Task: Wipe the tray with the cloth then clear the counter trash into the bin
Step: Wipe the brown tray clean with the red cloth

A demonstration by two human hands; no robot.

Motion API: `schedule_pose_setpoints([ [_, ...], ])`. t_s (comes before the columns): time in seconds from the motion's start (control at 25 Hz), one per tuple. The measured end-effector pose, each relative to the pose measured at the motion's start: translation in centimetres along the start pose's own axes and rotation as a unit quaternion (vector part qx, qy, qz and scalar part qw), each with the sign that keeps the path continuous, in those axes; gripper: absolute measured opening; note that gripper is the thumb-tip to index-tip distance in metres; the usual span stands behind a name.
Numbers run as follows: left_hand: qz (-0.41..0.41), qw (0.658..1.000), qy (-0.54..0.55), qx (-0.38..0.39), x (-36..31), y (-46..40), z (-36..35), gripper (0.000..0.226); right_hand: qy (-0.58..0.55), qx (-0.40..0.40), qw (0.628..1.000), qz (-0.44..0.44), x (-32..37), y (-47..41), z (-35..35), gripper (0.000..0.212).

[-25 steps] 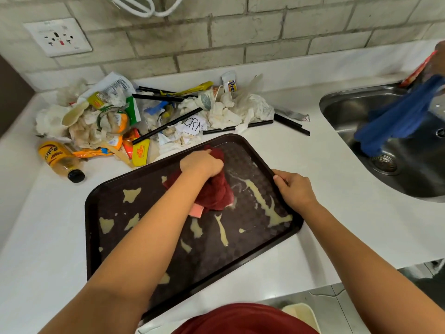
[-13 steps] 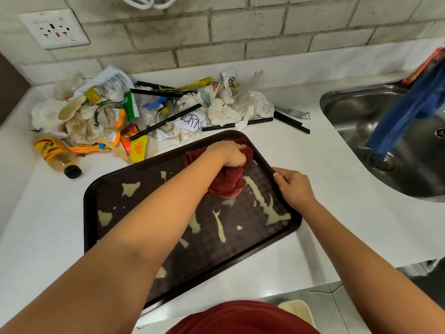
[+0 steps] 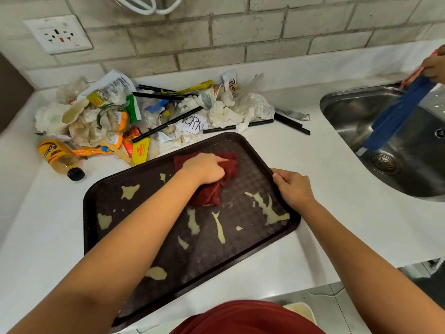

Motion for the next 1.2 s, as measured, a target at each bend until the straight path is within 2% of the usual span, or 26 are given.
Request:
schedule_pose_setpoints([
  [0.08,0.071,0.996,-0.025,-0.053,1.6,-1.5,0.0,0.059,0.006,0.006,1.0,0.001,-0.1,-0.1,-0.1,0.032],
  [0.16,0.094,0.992,-0.038,-0.081,1.8,-2.3,-0.4,0.059,0.002,0.009,1.0,-0.001,-0.2,-0.2,0.0,0.033],
  [0.28,0.024,0.996,-0.008,-0.083,0.1,-2.6,-1.6,0.056,-0.02,0.002,1.0,-0.012,-0.3,-0.3,-0.1,0.032],
  [0.4,-0.064,0.997,0.015,-0.027,-2.5,-1.8,-2.6,0.057,-0.015,-0.002,1.0,-0.012,-0.5,-0.4,-0.2,0.032],
  [0.56,-0.171,0.984,0.053,0.001,-4.8,1.5,-4.2,0.057,-0.008,-0.007,1.0,0.003,-0.5,-0.4,-0.2,0.032],
  [0.64,-0.193,0.978,0.082,0.006,-4.0,2.8,-4.7,0.057,0.001,-0.006,1.0,0.008,-0.5,-0.3,-0.2,0.032],
  [0.76,-0.155,0.985,0.068,-0.021,-1.2,3.0,-4.2,0.056,0.009,-0.001,1.0,0.014,-0.5,-0.3,-0.1,0.033],
  [0.96,0.024,0.992,-0.053,-0.116,2.4,-0.5,-2.6,0.063,-0.006,0.004,1.0,0.004,-0.5,-0.3,-0.1,0.033],
  [1.04,0.044,0.988,-0.074,-0.127,2.4,-1.8,-2.3,0.063,-0.008,0.004,1.0,0.002,-0.7,-0.4,-0.2,0.033],
  [1.2,0.059,0.988,-0.018,-0.143,0.8,-3.4,-2.4,0.059,-0.018,0.002,1.0,-0.002,-1.0,-0.6,-0.3,0.032],
])
Point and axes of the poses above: each hand's wrist, its own y-axis away from the middle knuckle, its own z-axis out of the back of the hand, x = y × z, the point moved 1 cm from there along -y, towards the middle knuckle, and after that the axes turned 15 degrees about -x, right-handed, at the moved point
